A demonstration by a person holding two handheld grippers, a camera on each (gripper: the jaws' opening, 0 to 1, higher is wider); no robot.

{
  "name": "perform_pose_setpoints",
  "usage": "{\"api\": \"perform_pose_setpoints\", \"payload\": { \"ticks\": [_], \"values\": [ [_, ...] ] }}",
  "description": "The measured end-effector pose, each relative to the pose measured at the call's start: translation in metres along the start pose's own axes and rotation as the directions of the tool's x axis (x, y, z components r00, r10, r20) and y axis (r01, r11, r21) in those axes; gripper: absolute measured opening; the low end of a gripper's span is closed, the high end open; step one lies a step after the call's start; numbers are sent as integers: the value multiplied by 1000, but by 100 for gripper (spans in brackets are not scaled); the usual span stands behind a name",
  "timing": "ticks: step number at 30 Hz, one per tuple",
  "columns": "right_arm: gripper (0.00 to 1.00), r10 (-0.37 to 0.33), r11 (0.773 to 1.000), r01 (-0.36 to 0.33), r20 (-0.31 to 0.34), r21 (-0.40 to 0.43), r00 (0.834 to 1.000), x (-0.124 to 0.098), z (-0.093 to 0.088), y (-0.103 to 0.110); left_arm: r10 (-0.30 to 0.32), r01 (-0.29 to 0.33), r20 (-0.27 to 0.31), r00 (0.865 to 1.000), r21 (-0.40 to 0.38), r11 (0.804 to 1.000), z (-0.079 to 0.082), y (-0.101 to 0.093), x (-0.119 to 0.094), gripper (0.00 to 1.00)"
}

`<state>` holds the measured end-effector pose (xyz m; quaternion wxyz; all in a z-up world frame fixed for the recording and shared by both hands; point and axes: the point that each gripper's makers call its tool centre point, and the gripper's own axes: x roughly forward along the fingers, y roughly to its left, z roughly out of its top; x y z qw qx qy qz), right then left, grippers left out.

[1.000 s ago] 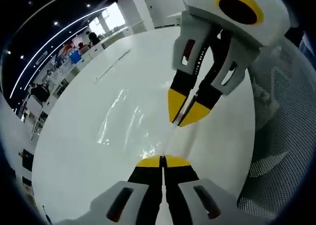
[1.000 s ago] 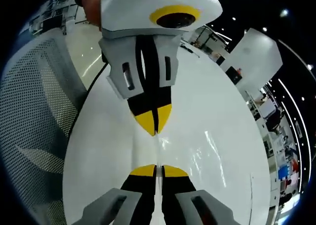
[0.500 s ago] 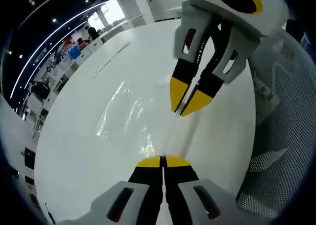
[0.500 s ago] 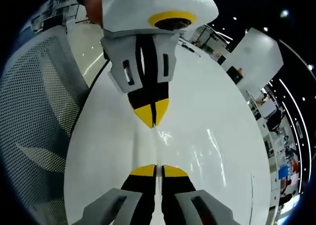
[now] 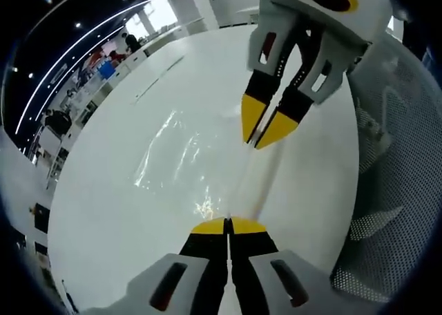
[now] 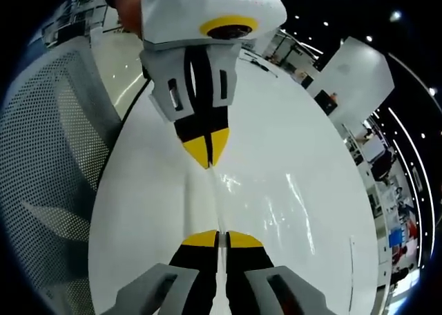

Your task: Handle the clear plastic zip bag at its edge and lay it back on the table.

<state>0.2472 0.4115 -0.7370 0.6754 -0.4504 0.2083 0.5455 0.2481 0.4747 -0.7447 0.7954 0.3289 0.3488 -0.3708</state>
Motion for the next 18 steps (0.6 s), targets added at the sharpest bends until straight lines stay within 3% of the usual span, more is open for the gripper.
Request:
{"api": "perform_pose_setpoints", "payload": {
  "ticks": [18],
  "values": [
    [0, 1, 1000, -1, -10, 1, 1000, -2, -4, 0, 11, -12, -21, 1000, -25, 1000, -5, 1, -2, 0]
  ]
}}
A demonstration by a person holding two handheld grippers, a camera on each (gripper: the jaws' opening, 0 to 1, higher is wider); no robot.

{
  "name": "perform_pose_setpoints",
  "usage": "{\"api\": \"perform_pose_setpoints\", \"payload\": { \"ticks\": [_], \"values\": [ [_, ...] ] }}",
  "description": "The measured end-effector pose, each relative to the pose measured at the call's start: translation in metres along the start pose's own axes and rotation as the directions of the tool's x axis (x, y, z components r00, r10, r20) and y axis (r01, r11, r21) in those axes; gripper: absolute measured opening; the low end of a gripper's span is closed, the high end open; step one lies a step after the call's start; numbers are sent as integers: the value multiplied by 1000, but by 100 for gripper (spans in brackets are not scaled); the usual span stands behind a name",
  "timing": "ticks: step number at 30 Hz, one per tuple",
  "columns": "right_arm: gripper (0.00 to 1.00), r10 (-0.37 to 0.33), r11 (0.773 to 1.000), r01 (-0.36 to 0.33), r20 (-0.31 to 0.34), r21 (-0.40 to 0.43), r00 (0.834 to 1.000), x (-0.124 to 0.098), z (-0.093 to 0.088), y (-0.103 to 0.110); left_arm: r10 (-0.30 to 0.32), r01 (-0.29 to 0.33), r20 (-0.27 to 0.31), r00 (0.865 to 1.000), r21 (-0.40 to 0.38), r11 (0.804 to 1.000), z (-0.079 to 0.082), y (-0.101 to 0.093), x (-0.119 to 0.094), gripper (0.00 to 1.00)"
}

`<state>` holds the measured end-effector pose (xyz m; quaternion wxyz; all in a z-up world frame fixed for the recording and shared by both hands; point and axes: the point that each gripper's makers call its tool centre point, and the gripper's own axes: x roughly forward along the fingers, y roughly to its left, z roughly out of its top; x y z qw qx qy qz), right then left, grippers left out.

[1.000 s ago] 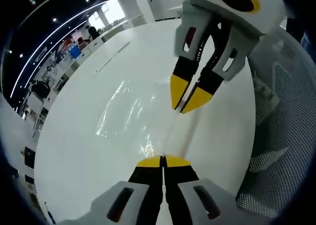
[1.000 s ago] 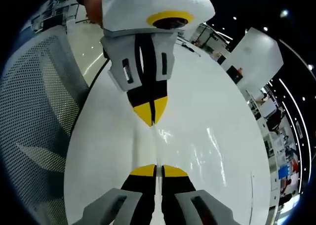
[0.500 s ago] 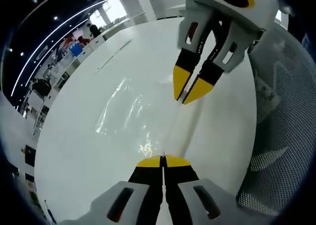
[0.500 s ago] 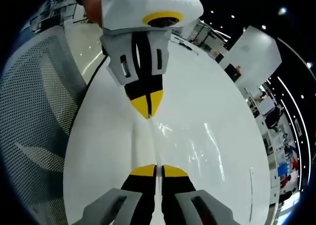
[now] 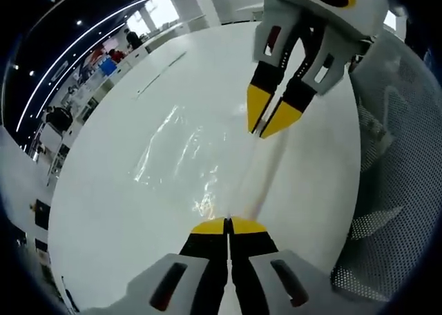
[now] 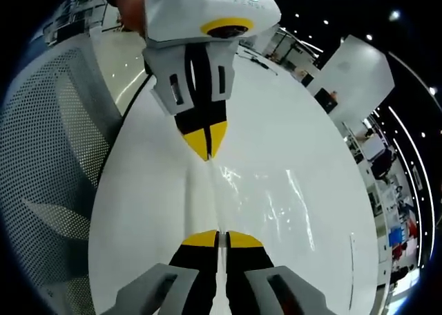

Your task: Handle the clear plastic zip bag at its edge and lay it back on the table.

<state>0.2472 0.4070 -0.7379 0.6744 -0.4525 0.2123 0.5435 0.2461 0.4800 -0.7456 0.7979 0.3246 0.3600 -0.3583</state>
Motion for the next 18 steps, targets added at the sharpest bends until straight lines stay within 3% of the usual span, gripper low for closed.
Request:
{"api": "perform_pose_setpoints", "payload": {
  "ticks": [10, 18],
  "values": [
    [0, 9, 1000, -9, -9, 7, 1000, 1, -3, 3, -7, 8, -28, 1000, 39, 999, -4, -6, 0, 0],
    [0, 12, 1000, -12, -9, 7, 1000, 1, -3, 4, 0, 1, -32, 999, 21, 1000, -7, -3, -1, 0]
  ]
}}
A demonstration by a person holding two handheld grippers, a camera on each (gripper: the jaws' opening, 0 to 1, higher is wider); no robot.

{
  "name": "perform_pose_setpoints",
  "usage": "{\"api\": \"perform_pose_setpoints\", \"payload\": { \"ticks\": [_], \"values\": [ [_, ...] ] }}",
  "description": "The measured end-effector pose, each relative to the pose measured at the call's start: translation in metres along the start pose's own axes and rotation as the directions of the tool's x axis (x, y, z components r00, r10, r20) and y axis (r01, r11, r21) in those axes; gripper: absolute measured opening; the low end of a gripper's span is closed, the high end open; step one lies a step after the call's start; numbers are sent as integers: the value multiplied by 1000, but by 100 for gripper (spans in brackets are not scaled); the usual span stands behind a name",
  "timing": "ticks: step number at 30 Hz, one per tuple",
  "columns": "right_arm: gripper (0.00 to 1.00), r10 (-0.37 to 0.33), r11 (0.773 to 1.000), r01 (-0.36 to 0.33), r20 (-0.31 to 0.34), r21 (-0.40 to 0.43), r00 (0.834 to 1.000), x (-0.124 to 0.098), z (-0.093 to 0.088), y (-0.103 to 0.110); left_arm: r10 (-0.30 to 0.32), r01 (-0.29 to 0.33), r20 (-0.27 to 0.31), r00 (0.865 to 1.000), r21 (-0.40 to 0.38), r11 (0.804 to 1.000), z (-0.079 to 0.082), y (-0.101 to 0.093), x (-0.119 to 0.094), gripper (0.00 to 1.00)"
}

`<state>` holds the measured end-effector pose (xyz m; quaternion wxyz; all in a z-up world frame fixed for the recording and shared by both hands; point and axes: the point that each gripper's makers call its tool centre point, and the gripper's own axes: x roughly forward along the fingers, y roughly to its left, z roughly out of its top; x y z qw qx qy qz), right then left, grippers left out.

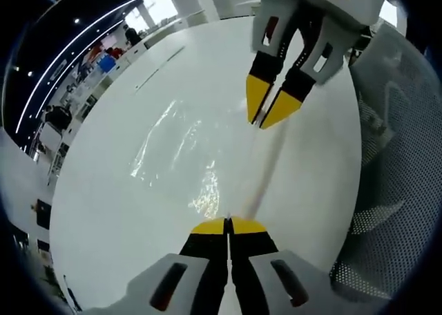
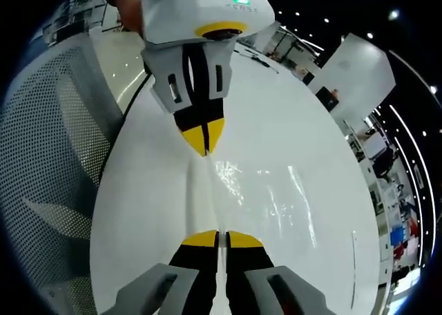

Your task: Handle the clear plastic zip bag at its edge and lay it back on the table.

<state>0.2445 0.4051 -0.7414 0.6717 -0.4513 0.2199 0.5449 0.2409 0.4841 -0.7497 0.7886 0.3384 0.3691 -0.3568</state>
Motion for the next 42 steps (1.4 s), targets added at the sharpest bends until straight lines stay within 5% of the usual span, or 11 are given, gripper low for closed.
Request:
{"api": "perform_pose_setpoints", "payload": {
  "ticks": [23, 42],
  "values": [
    [0, -4, 1000, 4, 1, -4, 1000, -2, 4, 1, 16, -10, 99, 995, -59, 998, 4, 6, -4, 0],
    [0, -9, 1000, 9, 19, -16, 1000, -3, 10, 4, 2, -2, 36, 999, -16, 1000, 0, -5, -1, 0]
  ]
}}
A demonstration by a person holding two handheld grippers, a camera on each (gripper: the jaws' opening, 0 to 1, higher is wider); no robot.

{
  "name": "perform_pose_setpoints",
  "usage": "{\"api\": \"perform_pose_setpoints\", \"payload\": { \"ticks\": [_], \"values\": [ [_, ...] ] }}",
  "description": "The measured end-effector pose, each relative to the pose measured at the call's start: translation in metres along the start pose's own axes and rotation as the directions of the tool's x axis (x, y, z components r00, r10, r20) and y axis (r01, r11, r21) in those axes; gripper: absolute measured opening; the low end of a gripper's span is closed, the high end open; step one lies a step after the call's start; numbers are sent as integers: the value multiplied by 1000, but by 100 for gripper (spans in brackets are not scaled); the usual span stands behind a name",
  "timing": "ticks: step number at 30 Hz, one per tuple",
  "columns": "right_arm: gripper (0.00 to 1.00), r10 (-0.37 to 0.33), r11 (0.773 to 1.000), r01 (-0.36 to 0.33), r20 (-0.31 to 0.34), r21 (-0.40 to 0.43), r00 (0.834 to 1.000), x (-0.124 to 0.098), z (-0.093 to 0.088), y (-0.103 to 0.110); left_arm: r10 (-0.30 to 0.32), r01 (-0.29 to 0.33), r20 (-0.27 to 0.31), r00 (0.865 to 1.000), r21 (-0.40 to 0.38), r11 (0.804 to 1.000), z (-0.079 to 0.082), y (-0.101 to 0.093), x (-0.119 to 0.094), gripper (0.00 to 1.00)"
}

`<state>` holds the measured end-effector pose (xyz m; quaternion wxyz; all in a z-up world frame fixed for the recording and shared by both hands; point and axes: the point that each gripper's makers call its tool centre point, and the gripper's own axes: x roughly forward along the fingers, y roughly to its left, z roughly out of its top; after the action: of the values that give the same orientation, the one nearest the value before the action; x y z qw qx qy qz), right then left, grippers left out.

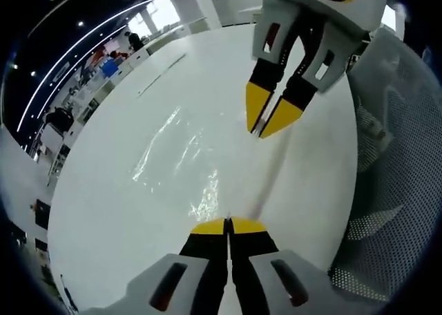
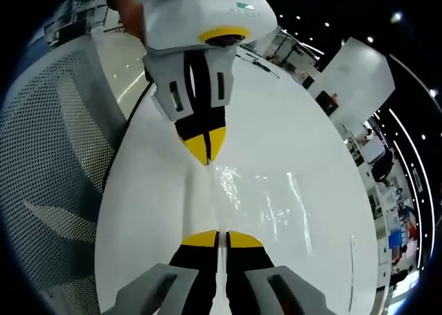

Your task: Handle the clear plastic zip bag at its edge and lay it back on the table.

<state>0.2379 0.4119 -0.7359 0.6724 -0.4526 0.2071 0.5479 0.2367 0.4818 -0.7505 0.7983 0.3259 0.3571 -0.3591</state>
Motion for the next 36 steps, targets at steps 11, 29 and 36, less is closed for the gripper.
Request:
{"api": "perform_pose_setpoints", "payload": {
  "ticks": [11, 29, 36],
  "values": [
    [0, -12, 1000, 12, -21, 4, 1000, -5, -10, -3, 8, -7, -20, 1000, 4, 1000, -6, -1, -4, 0],
    [0, -17, 1000, 17, -43, 9, 999, -13, -22, -3, 8, -8, -31, 999, 3, 1000, -7, 1, -6, 0],
    [0, -19, 1000, 19, -48, 12, 999, -15, -26, -3, 8, -8, -32, 999, 0, 1000, -7, 1, -7, 0]
  ]
}}
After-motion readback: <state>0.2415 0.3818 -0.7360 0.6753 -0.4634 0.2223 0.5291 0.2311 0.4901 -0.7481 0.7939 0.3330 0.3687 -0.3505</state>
